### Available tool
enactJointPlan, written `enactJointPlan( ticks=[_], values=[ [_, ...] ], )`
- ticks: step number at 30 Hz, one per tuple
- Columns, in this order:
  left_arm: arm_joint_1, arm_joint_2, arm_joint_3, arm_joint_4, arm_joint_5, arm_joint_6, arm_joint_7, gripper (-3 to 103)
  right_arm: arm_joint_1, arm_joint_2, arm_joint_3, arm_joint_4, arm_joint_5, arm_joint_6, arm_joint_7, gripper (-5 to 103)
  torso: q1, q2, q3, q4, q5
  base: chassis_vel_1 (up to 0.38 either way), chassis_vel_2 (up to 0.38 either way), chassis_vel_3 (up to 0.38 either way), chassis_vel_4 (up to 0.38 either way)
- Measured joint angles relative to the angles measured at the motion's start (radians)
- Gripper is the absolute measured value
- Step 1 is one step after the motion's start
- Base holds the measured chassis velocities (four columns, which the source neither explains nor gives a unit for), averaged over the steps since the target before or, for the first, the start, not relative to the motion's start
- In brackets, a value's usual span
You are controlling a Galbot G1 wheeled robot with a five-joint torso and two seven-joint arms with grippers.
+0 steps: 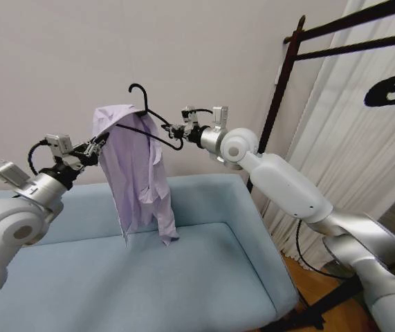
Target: Pick up the clothes from the sofa and hang them on the clothes hanger.
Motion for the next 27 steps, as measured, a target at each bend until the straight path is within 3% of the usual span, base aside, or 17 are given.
enactJointPlan(
  ticks=[4,6,9,12,16,17,19,22,25,27],
  values=[
    [-0.016,-0.005,0.019,0.008,0.023,0.009,-0.018,0,-0.006,-0.014,0.001,0.036,0.012,-0.002,0.003,2,0.000,0.000,0.000,-0.0001,0.0000,0.000,0.000,0.000,0.000],
    [-0.017,-0.005,0.020,0.008,0.030,0.010,-0.019,6,-0.006,-0.017,0.001,0.039,0.012,-0.002,0.003,2,0.000,0.000,0.000,-0.0001,0.0000,0.000,0.000,0.000,0.000],
    [-0.017,-0.008,0.024,0.008,0.040,0.012,-0.022,22,-0.005,-0.019,0.005,0.040,0.013,-0.002,0.002,2,0.000,0.000,0.000,-0.0001,0.0001,0.000,0.000,0.000,0.000],
    [-0.016,-0.009,0.026,0.007,0.044,0.014,-0.026,27,-0.004,-0.017,0.005,0.039,0.012,-0.003,0.002,2,0.000,0.000,0.000,-0.0001,0.0001,0.000,0.000,0.000,0.000],
    [-0.008,-0.010,0.023,-0.002,0.042,0.016,-0.034,48,-0.005,-0.002,0.012,0.036,0.008,0.008,0.012,2,0.000,0.000,0.000,-0.0001,0.0000,0.000,0.000,0.000,0.000],
    [-0.008,-0.010,0.023,-0.002,0.042,0.016,-0.034,48,-0.005,-0.002,0.012,0.036,0.008,0.008,0.012,2,0.000,0.000,0.000,-0.0001,0.0000,0.000,0.000,0.000,0.000],
    [0.001,-0.008,0.017,-0.007,0.042,0.017,-0.034,59,-0.011,0.007,0.013,0.039,0.007,0.035,0.025,2,0.000,0.000,0.000,0.0000,0.0000,0.000,0.000,0.000,0.000],
    [0.011,-0.006,0.010,-0.013,0.041,0.016,-0.034,65,-0.021,0.013,0.014,0.047,0.008,0.067,0.037,2,0.000,0.000,0.000,0.0001,0.0000,0.000,0.000,0.000,0.000],
    [0.021,0.003,-0.003,-0.015,0.035,0.016,-0.034,81,-0.044,0.009,0.021,0.060,0.009,0.115,0.039,2,0.000,0.000,0.000,0.0002,-0.0001,0.000,0.000,0.000,0.000],
    [0.026,0.009,-0.013,-0.013,0.030,0.015,-0.034,81,-0.053,0.002,0.025,0.062,0.009,0.125,0.025,2,0.000,0.000,0.000,0.0001,0.0000,0.000,0.000,0.000,0.000]
  ],
)
